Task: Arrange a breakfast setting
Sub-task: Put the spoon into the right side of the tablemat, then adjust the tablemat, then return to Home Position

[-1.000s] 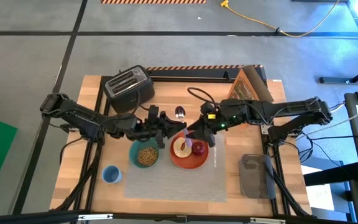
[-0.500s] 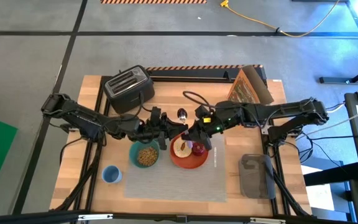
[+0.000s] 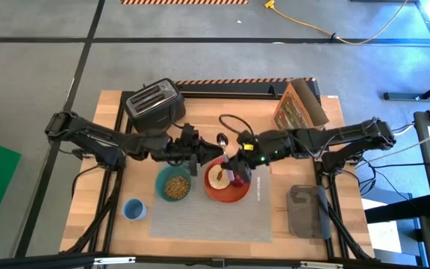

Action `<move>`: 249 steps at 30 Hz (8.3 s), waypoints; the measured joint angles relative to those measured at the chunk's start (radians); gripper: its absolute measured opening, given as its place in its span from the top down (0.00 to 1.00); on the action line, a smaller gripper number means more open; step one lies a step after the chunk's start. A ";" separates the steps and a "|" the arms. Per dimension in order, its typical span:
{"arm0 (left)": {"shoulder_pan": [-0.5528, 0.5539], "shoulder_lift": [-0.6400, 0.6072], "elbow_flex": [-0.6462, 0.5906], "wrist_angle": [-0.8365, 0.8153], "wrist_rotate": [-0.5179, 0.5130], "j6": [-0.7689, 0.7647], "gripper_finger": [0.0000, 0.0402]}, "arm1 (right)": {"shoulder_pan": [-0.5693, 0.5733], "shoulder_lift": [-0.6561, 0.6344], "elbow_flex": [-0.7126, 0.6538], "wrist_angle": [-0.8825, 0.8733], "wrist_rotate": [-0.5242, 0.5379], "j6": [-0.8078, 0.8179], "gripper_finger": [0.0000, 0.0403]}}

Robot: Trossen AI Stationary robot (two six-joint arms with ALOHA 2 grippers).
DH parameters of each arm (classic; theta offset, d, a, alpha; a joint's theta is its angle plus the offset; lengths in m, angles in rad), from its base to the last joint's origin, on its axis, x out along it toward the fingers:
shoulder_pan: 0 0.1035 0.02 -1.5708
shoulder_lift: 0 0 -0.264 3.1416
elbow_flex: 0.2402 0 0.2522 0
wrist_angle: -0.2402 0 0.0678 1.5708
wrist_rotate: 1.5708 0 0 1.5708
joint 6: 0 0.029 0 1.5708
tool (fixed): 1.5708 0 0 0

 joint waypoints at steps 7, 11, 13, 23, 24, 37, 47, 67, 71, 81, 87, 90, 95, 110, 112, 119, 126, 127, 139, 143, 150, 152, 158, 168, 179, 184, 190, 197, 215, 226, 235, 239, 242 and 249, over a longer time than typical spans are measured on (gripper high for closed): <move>0.007 -0.116 0.000 -0.214 0.041 0.071 0.67 | 0.109 -0.005 0.000 -0.151 0.147 0.138 0.96; 0.014 -0.176 0.001 -0.283 0.025 0.139 0.66 | 0.187 -0.018 -0.088 -0.184 0.223 0.276 0.96; 0.022 -0.198 0.001 -0.304 0.019 0.141 0.65 | 0.229 -0.038 -0.178 -0.112 0.251 0.368 0.96; 0.058 -0.221 0.001 -0.360 0.058 0.166 0.65 | 0.352 -0.137 -0.647 0.247 0.399 0.721 0.96; 0.065 -0.221 0.001 -0.360 0.070 0.163 0.65 | 0.352 -0.136 -0.668 0.246 0.395 0.745 0.96; 0.095 -0.221 0.000 -0.395 0.094 0.135 0.65 | 0.349 -0.137 -0.831 0.180 0.376 0.963 0.96; 0.128 -0.220 0.000 -0.406 0.087 0.136 0.65 | 0.267 -0.133 -0.849 0.175 0.293 0.877 0.96; 0.130 -0.220 0.000 -0.418 0.091 0.138 0.65 | 0.256 0.028 -0.849 0.392 0.224 0.958 0.93; 0.130 -0.220 0.000 -0.441 0.098 0.132 0.65 | 0.257 0.028 -0.849 0.388 0.206 0.985 0.88; 0.122 -0.220 0.000 -0.477 0.098 0.086 0.65 | 0.259 0.017 -0.825 0.345 0.217 1.012 0.51; 0.101 -0.220 0.000 -0.480 0.098 0.084 0.65 | 0.260 -0.010 -0.744 0.086 0.185 1.002 0.46; 0.100 -0.220 0.000 -0.480 0.099 0.084 0.65 | 0.258 -0.031 -0.700 -0.032 0.252 0.959 0.49; 0.101 -0.220 0.000 -0.480 0.098 0.084 0.65 | 0.217 -0.041 -0.671 -0.136 0.382 0.948 0.59; 0.094 -0.220 0.000 -0.486 0.098 0.082 0.65 | 0.131 -0.004 -0.671 -0.301 0.380 0.868 0.99; 0.094 -0.220 0.000 -0.487 0.098 0.082 0.65 | 0.124 0.017 -0.671 -0.309 0.352 0.867 0.98; 0.094 -0.220 0.000 -0.491 0.098 0.081 0.65 | 0.121 0.075 -0.670 -0.205 0.329 0.794 1.00; 0.094 -0.220 0.000 -0.498 0.098 0.079 0.65 | 0.121 0.076 -0.634 -0.228 0.334 0.787 1.00; 0.094 -0.220 0.000 -0.500 0.098 0.079 0.65 | 0.121 0.076 -0.633 -0.247 0.341 0.787 1.00; 0.094 -0.220 0.000 -0.506 0.091 0.079 0.65 | 0.113 0.114 -0.625 -0.181 0.361 0.742 1.00; 0.094 -0.220 0.000 -0.507 0.091 0.079 0.65 | 0.099 0.133 -0.625 -0.136 0.358 0.708 1.00; 0.094 -0.220 0.000 -0.514 0.091 0.079 0.65 | 0.101 0.133 -0.625 -0.050 0.385 0.607 1.00; 0.094 -0.220 0.000 -0.514 0.091 0.079 0.65 | 0.101 0.133 -0.625 -0.067 0.399 0.607 1.00; 0.094 -0.220 0.000 -0.515 0.091 0.065 0.65 | 0.075 0.141 -0.625 -0.078 0.428 0.558 1.00; 0.094 -0.220 0.000 -0.516 0.091 0.059 0.65 | -0.005 0.152 -0.622 -0.205 0.362 0.479 1.00; 0.087 -0.220 0.000 -0.550 0.084 0.053 0.65 | -0.003 0.124 -0.628 -0.267 0.376 0.471 1.00; 0.087 -0.220 0.000 -0.612 0.094 0.027 0.65 | -0.003 0.091 -0.628 -0.242 0.362 0.448 1.00; 0.082 -0.221 0.000 -0.620 0.083 0.024 0.65 | -0.003 0.090 -0.627 -0.135 0.363 0.391 1.00; 0.076 -0.221 0.000 -0.620 0.075 0.004 0.65 | -0.003 0.089 -0.626 -0.203 0.362 0.446 1.00; 0.055 -0.179 0.025 -0.877 0.105 -0.020 0.65 | 0.023 0.000 -0.165 -0.471 0.577 -0.024 1.00; 0.005 -0.206 0.233 -1.349 0.109 -0.006 0.65 | -0.030 -0.002 0.047 -0.564 0.254 -0.226 1.00; -0.334 -0.206 0.190 -1.733 0.198 -0.460 0.65 | 0.019 -0.002 0.047 -0.462 0.286 -0.171 1.00; -0.466 -0.206 0.102 -1.761 0.217 -0.577 0.65 | 0.017 -0.002 0.047 -0.414 0.294 -0.169 1.00; -0.539 -0.206 -0.002 -1.744 0.295 -0.622 0.65 | 0.017 -0.003 0.048 -0.381 0.304 -0.181 0.99; -0.612 -0.205 -0.133 -1.579 0.386 -0.655 0.65 | 0.017 -0.003 0.048 -0.375 0.286 -0.176 0.81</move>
